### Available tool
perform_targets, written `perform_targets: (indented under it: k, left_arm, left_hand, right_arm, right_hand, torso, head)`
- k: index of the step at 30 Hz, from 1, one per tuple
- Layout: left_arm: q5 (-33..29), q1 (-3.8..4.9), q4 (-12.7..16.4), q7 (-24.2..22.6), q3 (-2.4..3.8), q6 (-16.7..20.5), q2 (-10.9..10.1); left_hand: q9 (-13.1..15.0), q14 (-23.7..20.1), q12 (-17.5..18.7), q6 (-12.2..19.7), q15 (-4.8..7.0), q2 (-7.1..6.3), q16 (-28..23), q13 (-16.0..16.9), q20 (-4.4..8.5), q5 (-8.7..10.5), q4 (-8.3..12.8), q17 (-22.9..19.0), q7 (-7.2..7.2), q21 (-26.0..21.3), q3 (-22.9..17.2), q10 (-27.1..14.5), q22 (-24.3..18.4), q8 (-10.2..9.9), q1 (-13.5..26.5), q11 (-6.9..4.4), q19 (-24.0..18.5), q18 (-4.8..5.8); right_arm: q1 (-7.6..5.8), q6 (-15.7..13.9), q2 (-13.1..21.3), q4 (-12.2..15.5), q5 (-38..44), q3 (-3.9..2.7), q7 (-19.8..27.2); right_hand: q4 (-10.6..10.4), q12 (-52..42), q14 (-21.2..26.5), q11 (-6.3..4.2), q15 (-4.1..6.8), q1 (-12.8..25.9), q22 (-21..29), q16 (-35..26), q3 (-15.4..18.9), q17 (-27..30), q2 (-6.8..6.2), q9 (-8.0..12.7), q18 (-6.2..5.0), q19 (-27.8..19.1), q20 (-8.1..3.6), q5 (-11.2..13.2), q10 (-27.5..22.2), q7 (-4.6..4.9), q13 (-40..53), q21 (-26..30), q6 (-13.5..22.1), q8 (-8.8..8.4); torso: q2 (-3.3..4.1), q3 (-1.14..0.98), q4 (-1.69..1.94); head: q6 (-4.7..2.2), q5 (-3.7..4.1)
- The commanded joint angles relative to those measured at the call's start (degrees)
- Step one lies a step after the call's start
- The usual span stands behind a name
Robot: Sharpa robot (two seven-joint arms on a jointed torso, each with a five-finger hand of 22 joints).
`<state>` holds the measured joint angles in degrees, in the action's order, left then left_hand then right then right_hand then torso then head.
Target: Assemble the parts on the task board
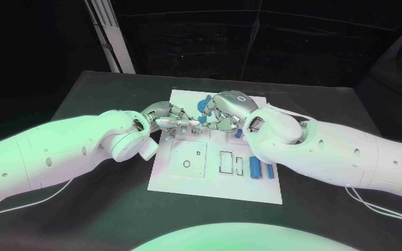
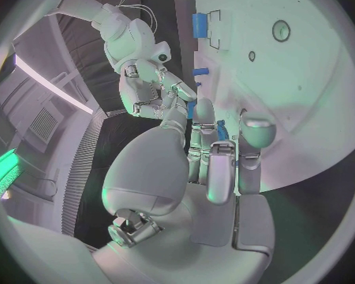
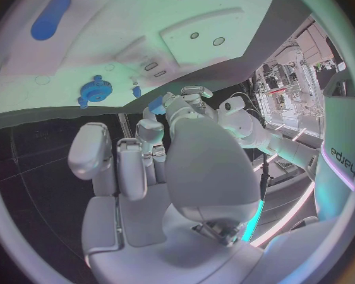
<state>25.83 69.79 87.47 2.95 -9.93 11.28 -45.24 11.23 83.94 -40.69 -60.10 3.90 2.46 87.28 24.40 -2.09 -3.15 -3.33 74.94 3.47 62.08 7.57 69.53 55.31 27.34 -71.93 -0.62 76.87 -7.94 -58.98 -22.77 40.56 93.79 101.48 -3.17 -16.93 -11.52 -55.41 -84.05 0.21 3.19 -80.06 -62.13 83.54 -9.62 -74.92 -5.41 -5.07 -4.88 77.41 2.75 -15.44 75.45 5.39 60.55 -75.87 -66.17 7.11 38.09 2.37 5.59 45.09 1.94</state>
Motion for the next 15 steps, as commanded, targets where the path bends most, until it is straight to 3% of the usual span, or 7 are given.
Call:
perform_targets:
  k: [1, 7, 15]
  left_arm:
    - [1.5, 0.07, 0.1, 1.3, 0.02, -0.8, 0.1]
    - [1.6, 0.07, 0.1, 1.0, 0.02, -0.4, 0.1]
    - [1.6, 0.07, 0.1, 0.7, 0.02, -0.4, 0.0]
  left_hand:
    - [0.1, 5.2, -0.3, -0.4, 0.44, 0.07, 0.3, 0.1, 0.09, -0.03, -0.3, 10.7, -0.12, 0.2, 0.0, 0.4, 0.1, 0.4, 0.5, -0.12, 0.3, 0.70]
    - [0.1, 5.2, -0.6, -0.4, 0.48, 0.26, 0.4, 0.3, 0.16, -0.04, -1.1, 10.7, -0.14, 0.5, 0.2, 0.5, 0.3, 0.6, 1.2, -0.15, 0.2, 0.71]
    - [0.2, 5.2, -1.4, -0.4, 0.46, 1.27, 0.7, 0.7, 0.16, -0.05, -4.1, 11.2, -0.18, 1.3, 0.8, 0.5, 1.3, 0.9, 4.2, -0.14, 0.1, 0.81]
  right_arm:
    - [-0.09, -0.1, 0.0, 0.2, 0.4, -0.04, -0.2]
    - [-0.09, 0.4, -0.2, 0.0, 0.5, -0.04, -0.2]
    - [-0.09, 0.5, -0.3, -0.1, 0.5, -0.04, 0.1]
  right_hand:
    - [0.0, 0.2, -4.2, -0.09, 0.51, -0.3, -0.1, 0.3, -0.4, -7.1, 0.48, -0.4, -0.50, 0.4, -0.15, 0.2, 0.5, -0.62, 0.1, -0.4, -0.9, 0.11]
    - [0.0, 0.2, -4.2, -0.09, 0.51, -0.3, -0.1, 0.3, -0.4, -7.1, 0.48, -0.4, -0.50, 0.4, -0.15, 0.2, 0.5, -0.62, 0.1, -0.4, -0.9, 0.11]
    - [-0.1, 0.2, -4.2, -0.10, 0.52, -0.3, -0.1, 0.3, -0.4, -7.1, 0.46, -0.4, -0.51, 0.4, -0.15, 0.2, 0.5, -0.64, 0.1, -0.4, -0.9, 0.13]
  torso:
    - [-0.03, 0.04, -0.03]
    - [-0.07, 0.05, 0.04]
    - [-0.08, 0.02, 0.03]
  head:
    - [0.06, 0.06]
    - [0.18, 0.08]
    - [0.22, -0.10]
